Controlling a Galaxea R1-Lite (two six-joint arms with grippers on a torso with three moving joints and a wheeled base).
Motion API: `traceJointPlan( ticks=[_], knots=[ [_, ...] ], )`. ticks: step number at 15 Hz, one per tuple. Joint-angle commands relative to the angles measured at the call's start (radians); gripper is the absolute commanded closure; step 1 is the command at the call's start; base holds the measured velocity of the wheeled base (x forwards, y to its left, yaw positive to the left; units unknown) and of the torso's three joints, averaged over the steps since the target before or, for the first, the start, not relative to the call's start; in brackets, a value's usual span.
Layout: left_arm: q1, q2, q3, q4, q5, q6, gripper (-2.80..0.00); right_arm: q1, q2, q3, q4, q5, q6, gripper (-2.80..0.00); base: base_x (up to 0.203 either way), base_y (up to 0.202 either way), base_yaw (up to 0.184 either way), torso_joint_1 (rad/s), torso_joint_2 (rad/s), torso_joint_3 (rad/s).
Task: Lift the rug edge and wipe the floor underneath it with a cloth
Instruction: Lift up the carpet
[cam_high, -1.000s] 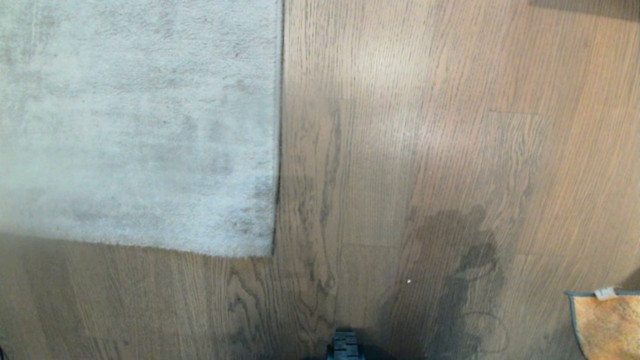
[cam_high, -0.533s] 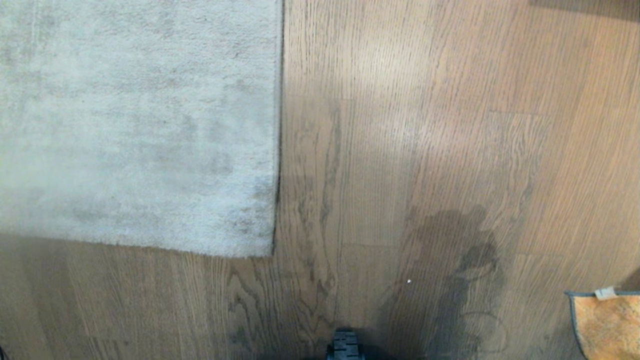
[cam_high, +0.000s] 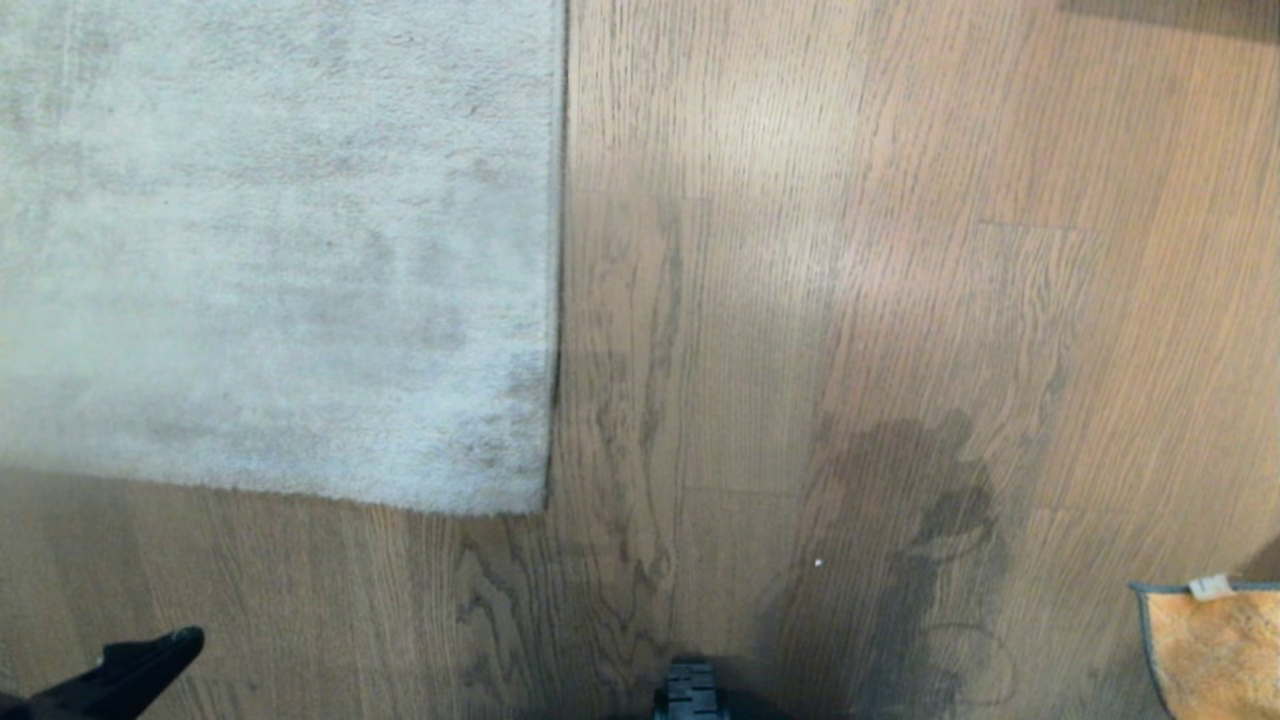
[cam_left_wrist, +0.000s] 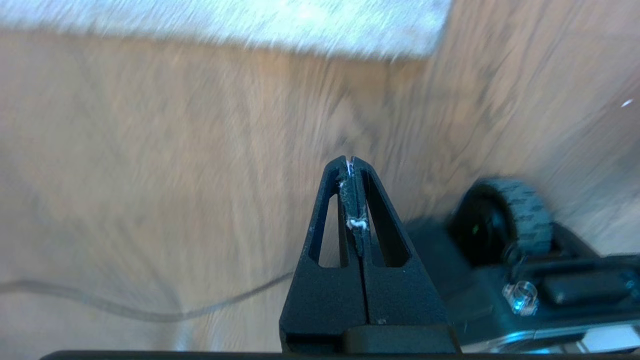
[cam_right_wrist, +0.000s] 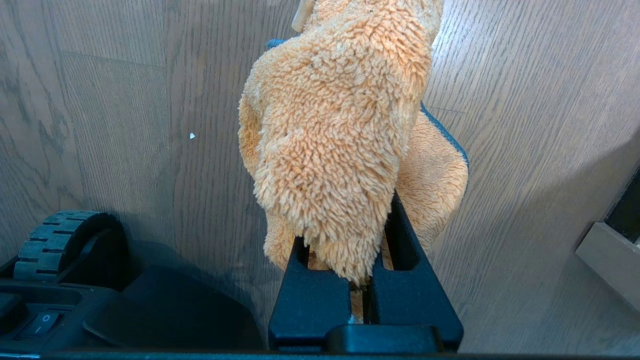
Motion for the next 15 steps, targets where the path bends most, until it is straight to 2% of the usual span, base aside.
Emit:
traceJointPlan(
  ticks=[1,4,8,12,15],
  knots=[
    [-0.048,0.214,-0.046,-0.095,-0.002,-0.001,0.00,0.000,0.001,0.000,0.000,0.000,-0.001,0.00,0.000,0.000,0.000,0.000,0.00,0.000],
    [-0.115,0.394,-0.161,-0.175,0.001,-0.014,0.00,-0.001,0.001,0.000,0.000,0.000,-0.001,0.00,0.000,0.000,0.000,0.000,0.00,0.000],
    [-0.245,0.594,-0.354,-0.196,0.030,-0.052,0.00,0.000,0.001,0.000,0.000,0.000,-0.001,0.00,0.000,0.000,0.000,0.000,0.00,0.000],
    [-0.373,0.698,-0.482,-0.197,0.066,-0.127,0.00,0.000,0.001,0.000,0.000,0.000,-0.001,0.00,0.000,0.000,0.000,0.000,0.00,0.000],
    [-0.444,0.744,-0.538,-0.194,0.095,-0.150,0.00,0.000,0.001,0.000,0.000,0.000,-0.001,0.00,0.000,0.000,0.000,0.000,0.00,0.000]
  ],
)
